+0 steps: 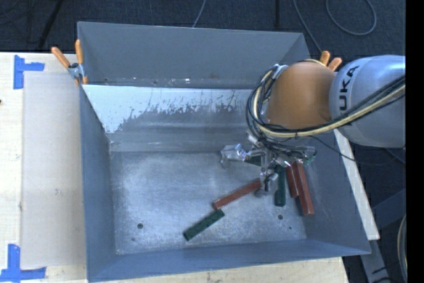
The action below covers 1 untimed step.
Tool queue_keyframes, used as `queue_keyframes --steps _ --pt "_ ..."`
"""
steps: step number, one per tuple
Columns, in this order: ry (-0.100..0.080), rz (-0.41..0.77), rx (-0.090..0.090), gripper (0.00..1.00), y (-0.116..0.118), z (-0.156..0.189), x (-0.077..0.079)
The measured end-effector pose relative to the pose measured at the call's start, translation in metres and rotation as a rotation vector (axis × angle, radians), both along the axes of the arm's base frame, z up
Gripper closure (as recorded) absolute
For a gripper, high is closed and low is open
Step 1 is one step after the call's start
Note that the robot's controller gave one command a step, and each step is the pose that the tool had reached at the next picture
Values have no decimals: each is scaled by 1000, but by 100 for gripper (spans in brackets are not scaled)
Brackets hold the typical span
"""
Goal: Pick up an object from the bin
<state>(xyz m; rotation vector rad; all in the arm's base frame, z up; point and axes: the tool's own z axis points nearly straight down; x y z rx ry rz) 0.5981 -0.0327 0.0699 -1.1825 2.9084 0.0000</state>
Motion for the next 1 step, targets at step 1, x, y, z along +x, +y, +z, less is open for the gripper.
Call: queue_keyframes --steps 1 --pt "1 -3 1 100 0 0 0"
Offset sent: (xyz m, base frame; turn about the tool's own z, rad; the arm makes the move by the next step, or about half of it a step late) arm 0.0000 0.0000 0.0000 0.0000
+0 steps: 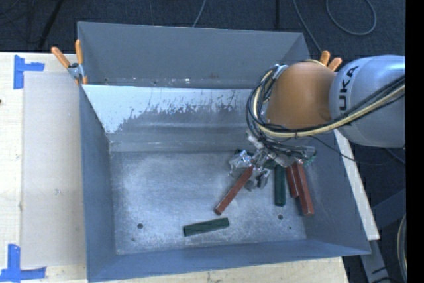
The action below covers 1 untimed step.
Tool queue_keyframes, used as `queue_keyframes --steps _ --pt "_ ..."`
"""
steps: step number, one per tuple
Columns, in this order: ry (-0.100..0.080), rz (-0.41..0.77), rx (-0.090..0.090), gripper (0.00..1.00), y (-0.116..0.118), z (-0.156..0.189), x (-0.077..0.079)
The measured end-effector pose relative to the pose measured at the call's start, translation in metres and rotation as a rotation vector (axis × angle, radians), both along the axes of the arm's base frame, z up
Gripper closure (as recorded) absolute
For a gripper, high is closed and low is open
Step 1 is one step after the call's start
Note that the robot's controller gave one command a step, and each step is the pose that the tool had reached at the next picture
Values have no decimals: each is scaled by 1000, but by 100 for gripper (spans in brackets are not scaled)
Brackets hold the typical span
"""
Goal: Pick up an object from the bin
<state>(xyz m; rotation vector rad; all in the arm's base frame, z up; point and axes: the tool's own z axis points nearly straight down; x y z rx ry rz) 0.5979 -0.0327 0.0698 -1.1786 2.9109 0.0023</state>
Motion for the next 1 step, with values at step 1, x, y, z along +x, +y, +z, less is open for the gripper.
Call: queue_keyframes --steps 1 --pt "-8 -44 -2 100 -13 171 -18"
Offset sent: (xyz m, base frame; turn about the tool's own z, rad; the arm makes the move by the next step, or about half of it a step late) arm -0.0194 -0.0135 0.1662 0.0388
